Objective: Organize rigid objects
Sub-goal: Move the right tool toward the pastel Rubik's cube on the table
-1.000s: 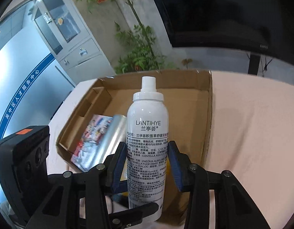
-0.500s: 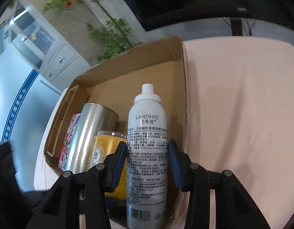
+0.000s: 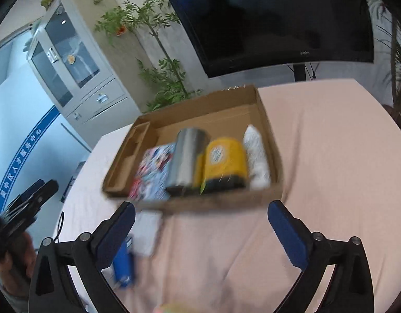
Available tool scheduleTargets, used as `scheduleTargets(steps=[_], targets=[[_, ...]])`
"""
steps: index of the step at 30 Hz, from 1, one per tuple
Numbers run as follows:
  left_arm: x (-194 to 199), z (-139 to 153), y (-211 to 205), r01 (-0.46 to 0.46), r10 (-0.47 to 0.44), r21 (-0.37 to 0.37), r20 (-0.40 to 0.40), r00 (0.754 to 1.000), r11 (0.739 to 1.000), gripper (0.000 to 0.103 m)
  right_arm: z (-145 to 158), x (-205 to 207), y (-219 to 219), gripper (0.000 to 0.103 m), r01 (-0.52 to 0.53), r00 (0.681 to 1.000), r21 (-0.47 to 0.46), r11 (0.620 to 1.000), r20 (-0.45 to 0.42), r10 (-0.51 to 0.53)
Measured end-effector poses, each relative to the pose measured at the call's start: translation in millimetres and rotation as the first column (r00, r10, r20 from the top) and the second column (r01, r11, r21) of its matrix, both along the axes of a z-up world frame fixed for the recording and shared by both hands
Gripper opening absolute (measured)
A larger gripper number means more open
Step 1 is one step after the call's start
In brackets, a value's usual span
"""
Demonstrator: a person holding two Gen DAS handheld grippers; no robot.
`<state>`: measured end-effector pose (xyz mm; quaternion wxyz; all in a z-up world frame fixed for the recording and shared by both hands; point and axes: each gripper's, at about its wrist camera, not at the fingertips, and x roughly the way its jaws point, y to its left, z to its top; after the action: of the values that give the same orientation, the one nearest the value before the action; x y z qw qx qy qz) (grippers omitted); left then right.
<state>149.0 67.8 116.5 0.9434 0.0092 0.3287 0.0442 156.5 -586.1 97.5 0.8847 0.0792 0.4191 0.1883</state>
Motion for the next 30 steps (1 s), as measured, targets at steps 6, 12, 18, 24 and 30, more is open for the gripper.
scheduleTargets(steps=[6,12,18,24,30], targets=[[-31.2,-26.7,35.9,-0.037,0.037,0.003,-0.094,0.995,0.999,0.084,-3.9,-51.3,14.7,0.103,0.019,0.989,0.061,0.998,-0.151,-0.010],[-53.5,-53.0,27.5,0.018,-0.031,-0.087,-0.147,0.989,0.996,0.084,17.3,-83.6,36.9,0.103,-0.052,0.991,0.090,0.995,-0.118,0.063],[-65.3,-74.0,24.0,0.002,-0.033,-0.177,-0.173,0.984,0.984,0.084,34.9,-96.6,54.3,0.103,-0.139,0.986,0.065,0.988,-0.083,0.144],[-78.4,-68.4,25.1,-0.027,0.002,-0.174,-0.141,0.990,0.984,0.084,30.7,-107.4,56.5,0.103,-0.184,0.976,0.053,0.981,-0.110,0.189],[-81.6,-71.1,32.5,-0.051,0.026,-0.175,-0.141,0.990,0.983,0.084,19.5,-110.1,61.2,0.103,-0.217,0.967,0.018,0.976,-0.130,0.217]])
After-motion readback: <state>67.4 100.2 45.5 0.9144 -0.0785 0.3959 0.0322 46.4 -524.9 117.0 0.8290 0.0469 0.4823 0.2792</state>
